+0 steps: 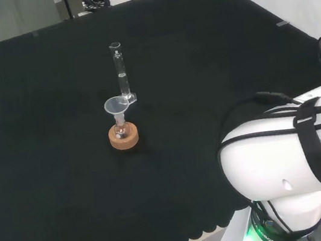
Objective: Pick up the graduated cylinder.
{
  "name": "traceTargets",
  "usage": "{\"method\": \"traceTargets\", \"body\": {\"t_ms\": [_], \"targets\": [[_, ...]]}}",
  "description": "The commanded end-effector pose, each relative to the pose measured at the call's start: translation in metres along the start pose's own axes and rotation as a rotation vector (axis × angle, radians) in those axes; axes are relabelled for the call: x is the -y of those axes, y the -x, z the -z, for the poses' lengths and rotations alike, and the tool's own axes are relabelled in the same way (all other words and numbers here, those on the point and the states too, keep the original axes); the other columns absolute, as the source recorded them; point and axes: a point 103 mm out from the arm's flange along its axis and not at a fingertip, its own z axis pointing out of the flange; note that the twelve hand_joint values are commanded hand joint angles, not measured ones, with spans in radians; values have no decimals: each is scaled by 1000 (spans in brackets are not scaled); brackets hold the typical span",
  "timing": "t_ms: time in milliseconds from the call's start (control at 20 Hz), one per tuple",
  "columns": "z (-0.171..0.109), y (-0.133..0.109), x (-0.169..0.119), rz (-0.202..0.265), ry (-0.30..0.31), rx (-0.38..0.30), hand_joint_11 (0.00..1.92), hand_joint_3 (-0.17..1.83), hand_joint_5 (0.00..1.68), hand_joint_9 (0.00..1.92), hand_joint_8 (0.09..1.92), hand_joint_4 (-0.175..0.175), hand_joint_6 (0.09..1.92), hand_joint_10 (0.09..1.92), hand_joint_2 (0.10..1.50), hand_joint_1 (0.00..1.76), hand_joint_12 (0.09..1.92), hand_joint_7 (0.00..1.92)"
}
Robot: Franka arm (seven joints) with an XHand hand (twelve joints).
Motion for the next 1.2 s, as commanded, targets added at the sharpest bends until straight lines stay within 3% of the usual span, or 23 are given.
{"method": "traceTargets", "body": {"t_ms": [50,250,750,1050,1200], "targets": [[-1,6,0,-2,12,2,0,582,97,126,414,24,168,617,1066,0,1220,8],[-2,9,1,-3,13,-2,0,438,144,123,413,23,87,606,1136,0,1239,0],[-9,11,-8,-17,0,1,0,421,150,124,414,23,87,605,1145,0,1240,0],[-40,32,-33,-26,31,-51,0,392,191,203,456,12,87,628,1143,0,1289,73],[-59,42,-53,-29,19,-66,0,362,218,235,484,5,87,632,1143,23,1322,103]]}}
